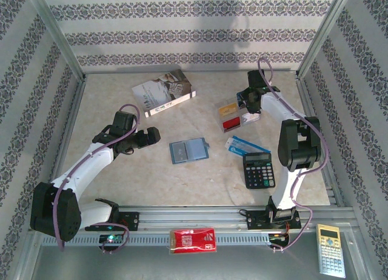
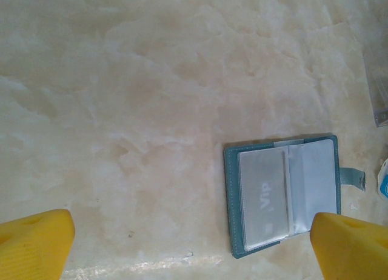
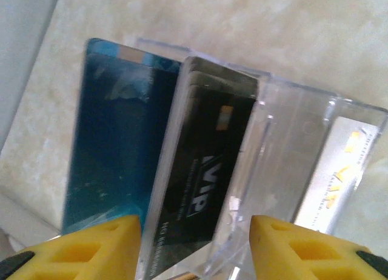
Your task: Take the credit cards out of the card holder
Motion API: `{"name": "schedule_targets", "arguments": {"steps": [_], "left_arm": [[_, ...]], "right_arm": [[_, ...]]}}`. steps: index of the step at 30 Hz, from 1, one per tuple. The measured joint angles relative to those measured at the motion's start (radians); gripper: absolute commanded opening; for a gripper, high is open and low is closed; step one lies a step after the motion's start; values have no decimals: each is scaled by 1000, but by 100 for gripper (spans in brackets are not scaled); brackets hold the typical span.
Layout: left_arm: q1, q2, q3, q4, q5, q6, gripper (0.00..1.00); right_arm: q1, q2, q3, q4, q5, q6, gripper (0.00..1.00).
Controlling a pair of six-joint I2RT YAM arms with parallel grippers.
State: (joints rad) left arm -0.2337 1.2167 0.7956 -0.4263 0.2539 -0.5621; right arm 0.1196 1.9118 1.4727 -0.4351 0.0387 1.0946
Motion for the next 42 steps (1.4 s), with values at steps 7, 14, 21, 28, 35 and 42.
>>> {"name": "schedule_targets", "arguments": {"steps": [7, 14, 21, 28, 35, 42], "left_arm": [[0, 0, 0, 0, 0, 0, 100], [0, 0, 0, 0, 0, 0, 100], [0, 0, 0, 0, 5, 0, 100], [0, 0, 0, 0, 29, -3, 100], [0, 0, 0, 4, 33, -13, 100], [0, 0, -13, 27, 22, -40, 100]], "right_arm": [[1, 0, 4, 68, -25, -26, 49], [1, 0, 4, 127, -87, -29, 47], [1, 0, 3, 140, -101, -48, 48], [24, -80, -29, 92, -96, -174, 54], [154, -238, -97, 16, -80, -357, 63], [386, -250, -127, -98, -50, -490, 63]]}}
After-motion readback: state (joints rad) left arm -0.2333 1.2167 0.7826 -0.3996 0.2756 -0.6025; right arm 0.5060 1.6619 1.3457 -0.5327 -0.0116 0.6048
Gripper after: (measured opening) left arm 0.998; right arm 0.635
